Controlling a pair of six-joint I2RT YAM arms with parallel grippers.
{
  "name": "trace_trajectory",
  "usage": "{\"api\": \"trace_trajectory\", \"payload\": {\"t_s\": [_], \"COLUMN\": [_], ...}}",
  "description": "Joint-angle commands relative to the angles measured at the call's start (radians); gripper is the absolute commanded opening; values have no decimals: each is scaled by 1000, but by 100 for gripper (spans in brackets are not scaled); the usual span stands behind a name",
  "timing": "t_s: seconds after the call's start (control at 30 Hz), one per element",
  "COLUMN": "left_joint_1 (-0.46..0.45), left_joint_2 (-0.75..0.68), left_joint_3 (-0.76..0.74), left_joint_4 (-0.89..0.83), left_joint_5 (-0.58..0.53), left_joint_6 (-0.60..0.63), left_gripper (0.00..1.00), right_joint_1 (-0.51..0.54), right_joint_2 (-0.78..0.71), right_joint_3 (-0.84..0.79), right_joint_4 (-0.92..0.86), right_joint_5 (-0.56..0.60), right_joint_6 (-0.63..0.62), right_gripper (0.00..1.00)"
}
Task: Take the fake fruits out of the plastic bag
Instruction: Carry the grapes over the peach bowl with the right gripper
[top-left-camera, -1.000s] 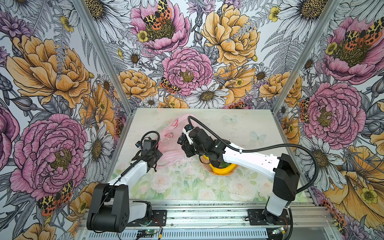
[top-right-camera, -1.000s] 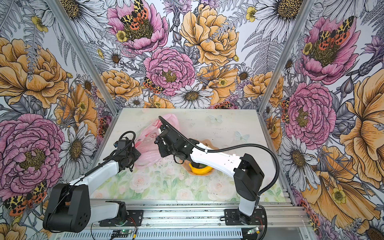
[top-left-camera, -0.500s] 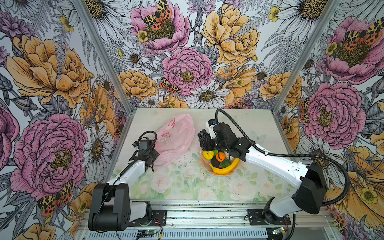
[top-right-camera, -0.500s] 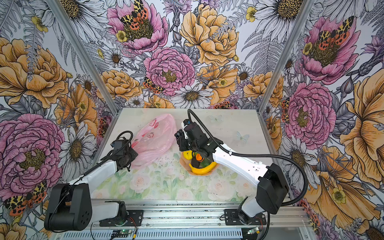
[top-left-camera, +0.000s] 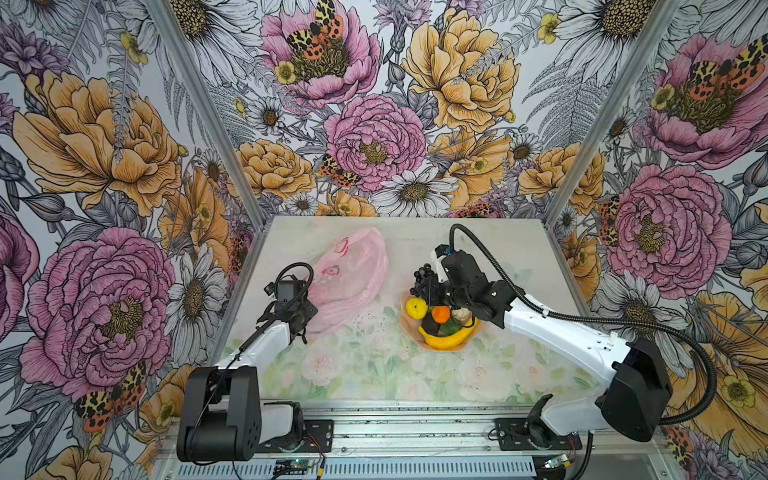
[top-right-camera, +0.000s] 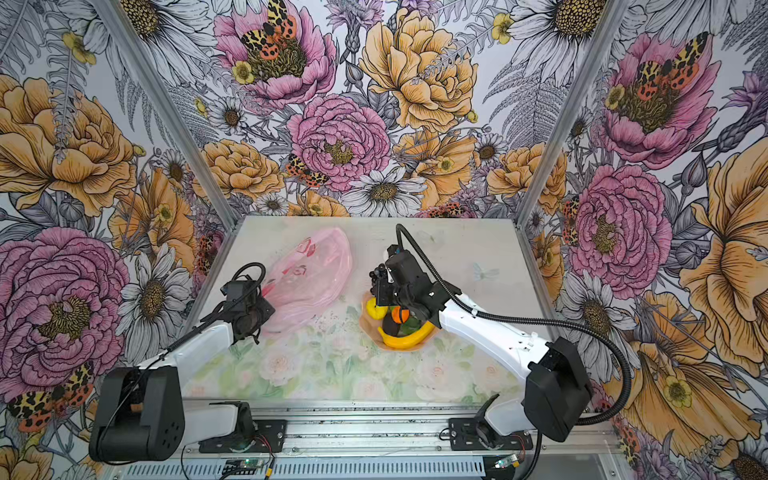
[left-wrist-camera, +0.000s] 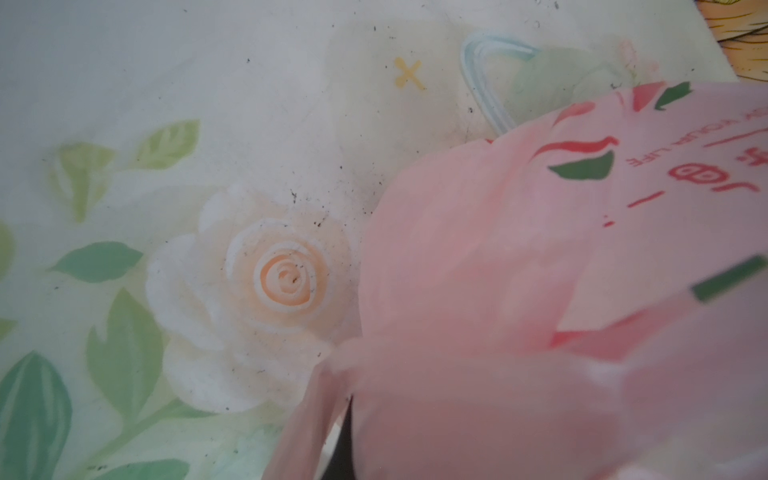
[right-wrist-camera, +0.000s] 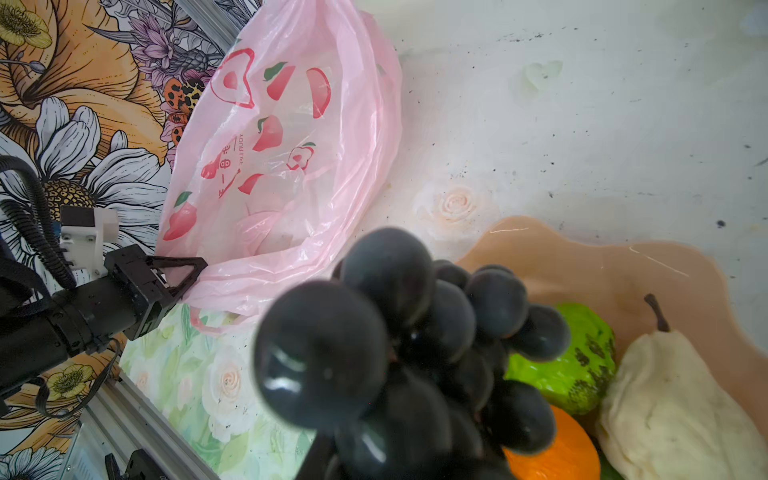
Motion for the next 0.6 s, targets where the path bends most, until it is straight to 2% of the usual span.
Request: {"api": "trace_trajectory", "payload": {"t_s": [0.0, 0.33, 0.57], "left_joint_1": [12, 18, 25], "left_joint_2": [5, 20, 22], "left_joint_3": [-17, -30, -34], "left_joint_4": [24, 39, 45], "left_joint_5": [14, 21, 28], "left_joint_6": [21, 24, 28], "left_gripper": [0, 0, 0], "right_joint_1": [-4, 5, -20], "right_joint_2": [5, 89, 119], "right_joint_3": [3, 48, 31], "right_joint_4": [24, 50, 59], "right_joint_5": [-2, -50, -34], "right_joint_6": [11, 14, 37], "right_gripper": [23, 22, 22]}}
